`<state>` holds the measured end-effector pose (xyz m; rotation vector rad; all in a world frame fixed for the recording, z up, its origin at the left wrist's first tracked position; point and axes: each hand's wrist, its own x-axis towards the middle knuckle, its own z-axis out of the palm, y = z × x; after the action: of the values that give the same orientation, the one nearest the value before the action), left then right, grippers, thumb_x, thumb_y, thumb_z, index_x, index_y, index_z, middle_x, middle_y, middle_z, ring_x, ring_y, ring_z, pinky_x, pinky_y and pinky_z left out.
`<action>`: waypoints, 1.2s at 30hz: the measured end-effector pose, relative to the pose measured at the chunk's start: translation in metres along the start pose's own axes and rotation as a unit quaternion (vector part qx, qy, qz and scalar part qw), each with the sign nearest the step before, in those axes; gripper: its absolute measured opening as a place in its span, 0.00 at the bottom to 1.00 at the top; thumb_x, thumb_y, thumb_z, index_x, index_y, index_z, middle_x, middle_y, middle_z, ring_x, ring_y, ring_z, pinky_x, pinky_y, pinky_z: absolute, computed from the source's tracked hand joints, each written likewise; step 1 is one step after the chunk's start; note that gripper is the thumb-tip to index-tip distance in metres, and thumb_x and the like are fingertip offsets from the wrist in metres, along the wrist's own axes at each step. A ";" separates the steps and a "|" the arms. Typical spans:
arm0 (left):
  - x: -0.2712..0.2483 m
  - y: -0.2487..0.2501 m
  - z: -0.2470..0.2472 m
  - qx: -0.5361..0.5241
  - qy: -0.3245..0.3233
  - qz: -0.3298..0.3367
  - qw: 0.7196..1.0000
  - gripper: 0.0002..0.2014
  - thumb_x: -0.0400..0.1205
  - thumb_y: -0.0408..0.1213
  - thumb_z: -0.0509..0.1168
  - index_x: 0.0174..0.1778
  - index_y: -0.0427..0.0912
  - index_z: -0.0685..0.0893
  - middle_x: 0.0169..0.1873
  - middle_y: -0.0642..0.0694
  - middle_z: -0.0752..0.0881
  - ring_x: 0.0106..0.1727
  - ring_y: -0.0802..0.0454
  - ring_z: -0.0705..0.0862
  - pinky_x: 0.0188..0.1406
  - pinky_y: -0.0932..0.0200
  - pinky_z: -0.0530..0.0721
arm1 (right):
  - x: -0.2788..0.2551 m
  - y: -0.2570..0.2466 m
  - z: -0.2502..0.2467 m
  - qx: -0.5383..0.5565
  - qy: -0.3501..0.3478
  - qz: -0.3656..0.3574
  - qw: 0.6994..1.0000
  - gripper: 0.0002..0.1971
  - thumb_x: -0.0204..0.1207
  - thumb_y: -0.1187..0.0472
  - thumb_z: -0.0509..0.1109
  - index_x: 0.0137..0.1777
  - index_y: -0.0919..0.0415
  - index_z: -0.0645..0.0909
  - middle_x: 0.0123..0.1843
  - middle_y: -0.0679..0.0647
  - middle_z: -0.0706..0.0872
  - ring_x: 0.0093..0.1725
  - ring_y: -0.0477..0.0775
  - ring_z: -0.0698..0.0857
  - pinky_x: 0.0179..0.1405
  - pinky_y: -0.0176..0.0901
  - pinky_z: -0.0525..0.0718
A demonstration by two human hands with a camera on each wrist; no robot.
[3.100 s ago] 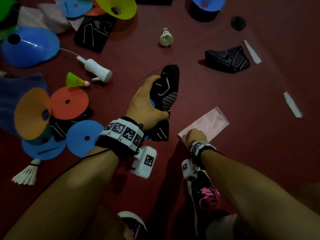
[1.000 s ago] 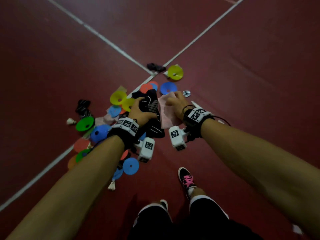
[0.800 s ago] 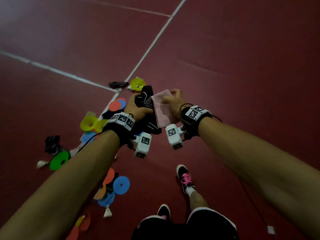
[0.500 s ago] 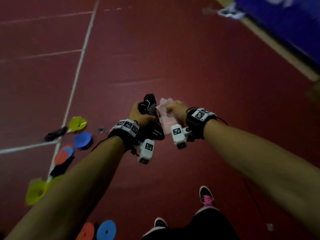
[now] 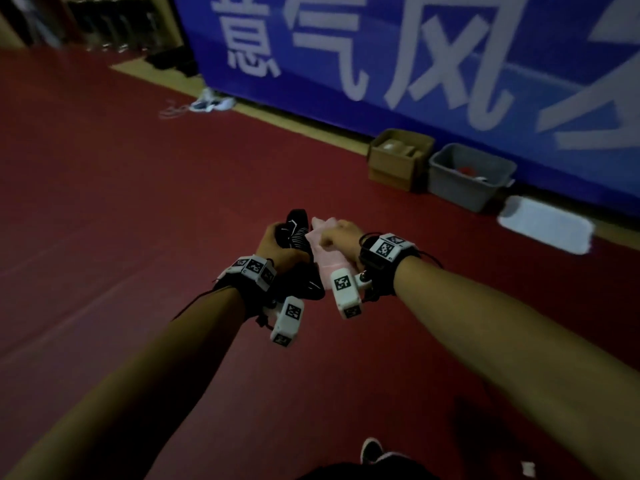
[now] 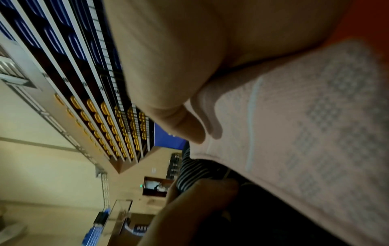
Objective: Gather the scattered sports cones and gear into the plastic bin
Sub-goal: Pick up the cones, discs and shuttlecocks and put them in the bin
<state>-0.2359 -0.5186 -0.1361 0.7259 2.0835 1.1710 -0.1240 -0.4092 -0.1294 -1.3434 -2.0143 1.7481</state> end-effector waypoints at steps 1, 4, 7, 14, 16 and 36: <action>0.015 0.014 0.021 0.000 -0.013 0.008 1.000 0.37 0.71 0.22 0.74 0.75 0.40 0.68 0.55 0.42 0.79 0.39 0.55 0.79 0.28 0.66 0.75 | 0.007 0.001 -0.025 0.011 0.004 -0.003 1.000 0.24 0.69 0.65 0.65 0.67 0.69 0.76 0.56 0.65 0.82 0.52 0.61 0.81 0.50 0.50 0.78; 0.054 0.042 0.080 -0.016 -0.042 0.013 0.999 0.39 0.70 0.22 0.75 0.76 0.41 0.67 0.58 0.40 0.80 0.48 0.46 0.82 0.38 0.56 0.81 | 0.030 0.011 -0.091 0.041 0.024 0.006 0.999 0.14 0.70 0.59 0.62 0.53 0.66 0.74 0.37 0.54 0.75 0.34 0.49 0.74 0.37 0.37 0.75; 0.089 0.061 0.120 0.001 -0.085 0.026 0.996 0.39 0.71 0.22 0.74 0.76 0.39 0.65 0.56 0.43 0.78 0.49 0.47 0.80 0.39 0.57 0.79 | 0.067 0.023 -0.133 0.041 0.072 0.025 0.996 0.14 0.82 0.67 0.60 0.66 0.65 0.76 0.40 0.52 0.74 0.36 0.47 0.74 0.35 0.35 0.74; 0.208 0.078 0.155 0.021 -0.117 0.030 0.992 0.43 0.68 0.23 0.77 0.77 0.41 0.63 0.57 0.43 0.77 0.53 0.44 0.79 0.47 0.53 0.78 | 0.160 0.029 -0.161 0.060 0.133 0.065 0.987 0.26 0.65 0.73 0.64 0.65 0.58 0.75 0.54 0.61 0.82 0.52 0.63 0.83 0.52 0.57 0.85; 0.247 0.083 0.158 0.021 -0.124 0.035 0.991 0.43 0.68 0.23 0.77 0.77 0.42 0.64 0.54 0.44 0.77 0.51 0.45 0.80 0.47 0.54 0.78 | 0.192 0.025 -0.168 0.047 0.145 0.066 0.986 0.28 0.66 0.72 0.68 0.68 0.56 0.75 0.58 0.59 0.82 0.55 0.63 0.84 0.52 0.57 0.87; 0.612 0.249 0.358 0.120 -0.296 0.122 0.940 0.24 0.72 0.27 0.72 0.62 0.47 0.74 0.50 0.43 0.85 0.49 0.45 0.85 0.47 0.54 0.82 | 0.449 0.015 -0.423 0.082 0.355 0.157 0.918 0.16 0.67 0.58 0.79 0.51 0.65 0.82 0.46 0.58 0.84 0.41 0.57 0.82 0.38 0.43 0.78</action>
<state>-0.3271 0.2224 -0.2187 1.3024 1.6587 0.6944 -0.1134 0.2039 -0.2005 -1.9490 -1.2808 1.2047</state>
